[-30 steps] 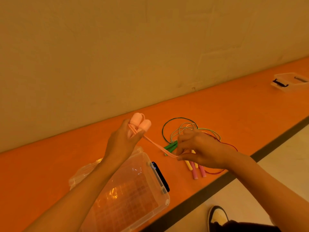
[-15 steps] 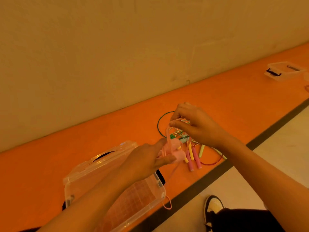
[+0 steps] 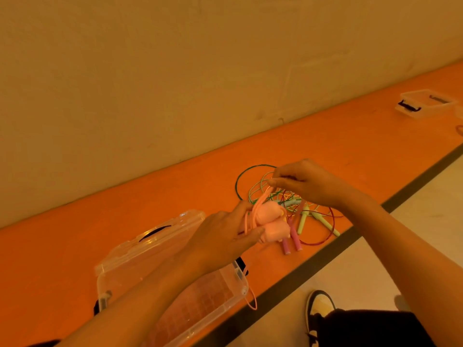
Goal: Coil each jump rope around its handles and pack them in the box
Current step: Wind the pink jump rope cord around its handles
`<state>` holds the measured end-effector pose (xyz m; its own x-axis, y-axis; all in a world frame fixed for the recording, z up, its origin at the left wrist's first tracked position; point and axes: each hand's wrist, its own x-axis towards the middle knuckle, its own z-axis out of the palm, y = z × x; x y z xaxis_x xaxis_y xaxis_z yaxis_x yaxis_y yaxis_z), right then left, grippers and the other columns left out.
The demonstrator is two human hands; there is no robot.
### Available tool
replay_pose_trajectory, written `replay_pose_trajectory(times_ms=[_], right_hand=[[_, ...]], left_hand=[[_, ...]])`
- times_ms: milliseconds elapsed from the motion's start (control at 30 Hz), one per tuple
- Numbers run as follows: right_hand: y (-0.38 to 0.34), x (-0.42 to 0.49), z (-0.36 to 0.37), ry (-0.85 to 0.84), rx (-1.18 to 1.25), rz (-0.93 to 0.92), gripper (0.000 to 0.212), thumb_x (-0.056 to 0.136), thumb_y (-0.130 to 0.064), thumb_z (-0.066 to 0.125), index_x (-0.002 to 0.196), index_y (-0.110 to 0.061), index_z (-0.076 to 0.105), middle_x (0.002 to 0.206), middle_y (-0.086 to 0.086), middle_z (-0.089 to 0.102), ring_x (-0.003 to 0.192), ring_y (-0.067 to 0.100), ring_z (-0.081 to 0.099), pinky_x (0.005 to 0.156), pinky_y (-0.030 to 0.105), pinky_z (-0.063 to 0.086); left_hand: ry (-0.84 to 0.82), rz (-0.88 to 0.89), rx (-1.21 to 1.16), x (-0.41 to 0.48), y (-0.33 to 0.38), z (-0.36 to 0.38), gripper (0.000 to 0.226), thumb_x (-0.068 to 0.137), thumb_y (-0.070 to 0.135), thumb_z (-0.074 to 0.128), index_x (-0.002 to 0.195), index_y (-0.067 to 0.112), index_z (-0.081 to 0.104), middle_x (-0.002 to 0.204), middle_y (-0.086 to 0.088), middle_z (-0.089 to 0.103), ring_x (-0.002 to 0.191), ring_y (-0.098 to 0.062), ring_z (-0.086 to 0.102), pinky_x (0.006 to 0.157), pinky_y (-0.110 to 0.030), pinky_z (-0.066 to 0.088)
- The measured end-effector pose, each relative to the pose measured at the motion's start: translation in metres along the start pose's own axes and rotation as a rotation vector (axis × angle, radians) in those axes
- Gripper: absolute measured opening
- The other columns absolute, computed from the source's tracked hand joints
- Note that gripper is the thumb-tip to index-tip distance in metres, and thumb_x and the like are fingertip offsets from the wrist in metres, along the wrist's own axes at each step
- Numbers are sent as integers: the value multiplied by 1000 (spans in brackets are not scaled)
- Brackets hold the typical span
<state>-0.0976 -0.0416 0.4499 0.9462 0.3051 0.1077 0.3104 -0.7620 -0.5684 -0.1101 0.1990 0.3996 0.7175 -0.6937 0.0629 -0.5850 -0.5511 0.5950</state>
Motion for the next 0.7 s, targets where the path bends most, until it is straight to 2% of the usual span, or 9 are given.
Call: replay_pose_trajectory(times_ms=[33,100,167,267,367,433,533,633,700], right_hand=[[4,-3,-4,-38,21,19,29,91,-47,55,90,-24,73,72,6,65,63,25,56,57,44,42],[10,-8,-13,-85,71,48,26,86,-48,60,97,-27,73,83,0,70,72,18,63,63,41,49],[18,-12,-21,-103,126,70,22,86,-37,67,104,-26,72,92,-7,71,82,13,67,66,33,55],[27,-20,-36,-49,193,98,14,87,-23,67,100,-25,71,90,-5,72,83,12,68,66,25,54],[31,-26,-46,19,217,119,18,84,-31,63,96,-21,73,88,1,73,83,18,68,68,32,55],[32,-26,-45,57,196,110,20,85,-34,62,96,-22,73,86,-4,72,80,13,67,66,27,54],[29,-23,-39,163,213,123,14,90,-25,65,97,-19,75,81,-8,71,74,2,63,65,16,48],[21,-18,-34,264,284,140,10,91,-17,67,96,-18,76,84,-5,72,72,-2,61,63,13,47],[16,-14,-30,319,352,171,10,90,-16,68,96,-17,76,87,-3,74,70,-4,61,60,11,46]], left_hand=[[-1,-10,-8,0,-4,-1,34,94,62,46,120,41,41,82,3,65,68,-15,62,64,-36,53],[-16,-23,-18,0,-11,-4,39,92,67,44,121,41,41,85,4,66,71,-13,64,66,-40,55],[-11,-34,-38,0,-18,-6,43,87,73,39,118,44,41,89,5,68,73,-13,66,67,-46,55],[-8,-49,-51,2,-24,-11,42,84,74,39,115,45,42,88,4,68,73,-15,67,67,-49,55],[-21,-42,-32,3,-27,-15,43,83,75,40,115,47,41,86,4,69,71,-14,67,66,-47,56],[-76,-18,83,3,-26,-16,44,87,73,42,123,46,41,82,5,66,70,-13,64,65,-41,55],[-146,69,364,1,-18,-14,54,96,65,39,141,33,38,75,13,52,68,-10,57,65,-30,49],[-166,142,411,1,-8,-13,60,98,64,37,145,29,37,71,17,40,59,-3,45,62,-23,43],[-189,161,413,2,1,-12,63,98,64,36,149,27,32,74,18,37,59,-4,43,60,-23,40]])
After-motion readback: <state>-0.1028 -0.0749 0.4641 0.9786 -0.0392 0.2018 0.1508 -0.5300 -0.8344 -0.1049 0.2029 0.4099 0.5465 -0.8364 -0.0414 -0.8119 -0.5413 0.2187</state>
